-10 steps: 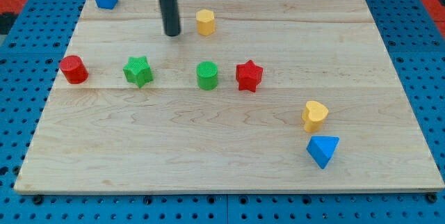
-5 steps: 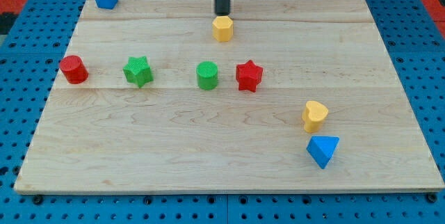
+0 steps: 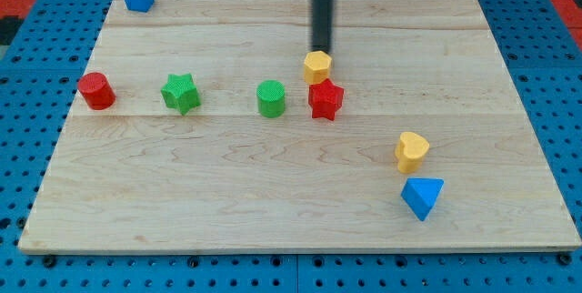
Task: Push the yellow hexagon vertical to the yellow heart
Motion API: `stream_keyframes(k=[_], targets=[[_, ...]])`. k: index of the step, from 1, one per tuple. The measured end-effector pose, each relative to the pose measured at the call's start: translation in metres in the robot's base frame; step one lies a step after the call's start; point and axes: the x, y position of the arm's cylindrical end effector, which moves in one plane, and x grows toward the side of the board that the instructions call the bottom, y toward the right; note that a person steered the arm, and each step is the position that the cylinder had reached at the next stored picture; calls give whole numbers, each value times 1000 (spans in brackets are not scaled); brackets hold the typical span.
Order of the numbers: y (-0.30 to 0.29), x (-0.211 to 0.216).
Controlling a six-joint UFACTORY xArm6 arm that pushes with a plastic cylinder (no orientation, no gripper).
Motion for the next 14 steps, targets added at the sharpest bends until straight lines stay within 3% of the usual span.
stream_keyframes(k=[1, 2, 4, 7, 8, 9, 10, 12, 13, 14], targets=[[-5, -33], [-23, -28], [-118, 1], [38, 21], [56, 44], [58, -23], [-10, 11], [47, 78], [54, 78], [53, 46]])
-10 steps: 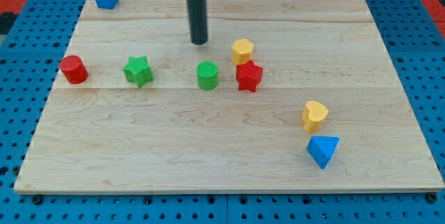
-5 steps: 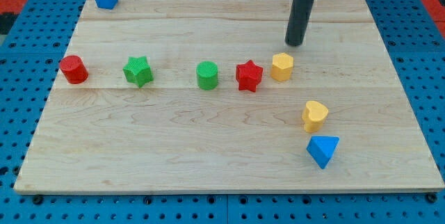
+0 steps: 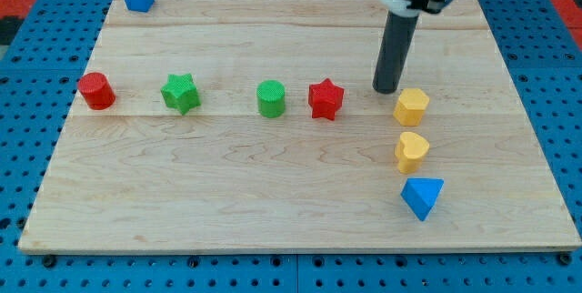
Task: Push the yellow hexagon vertical to the yellow heart
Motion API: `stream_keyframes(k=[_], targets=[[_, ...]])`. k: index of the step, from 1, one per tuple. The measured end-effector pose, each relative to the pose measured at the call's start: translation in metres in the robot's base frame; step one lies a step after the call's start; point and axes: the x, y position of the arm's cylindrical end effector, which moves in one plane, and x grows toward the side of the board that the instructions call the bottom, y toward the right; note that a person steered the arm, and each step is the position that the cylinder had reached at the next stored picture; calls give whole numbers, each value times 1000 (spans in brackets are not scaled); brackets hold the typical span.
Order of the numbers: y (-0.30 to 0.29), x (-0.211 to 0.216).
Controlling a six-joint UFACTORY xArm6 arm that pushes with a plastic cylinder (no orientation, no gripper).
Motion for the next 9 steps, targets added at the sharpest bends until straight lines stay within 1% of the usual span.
stream_keyframes(k=[1, 3, 4, 5, 6, 8, 9], targets=[[-5, -23], [-6, -24], [-22, -24], [-66, -54], [-139, -62], [-280, -63], [-302, -58]])
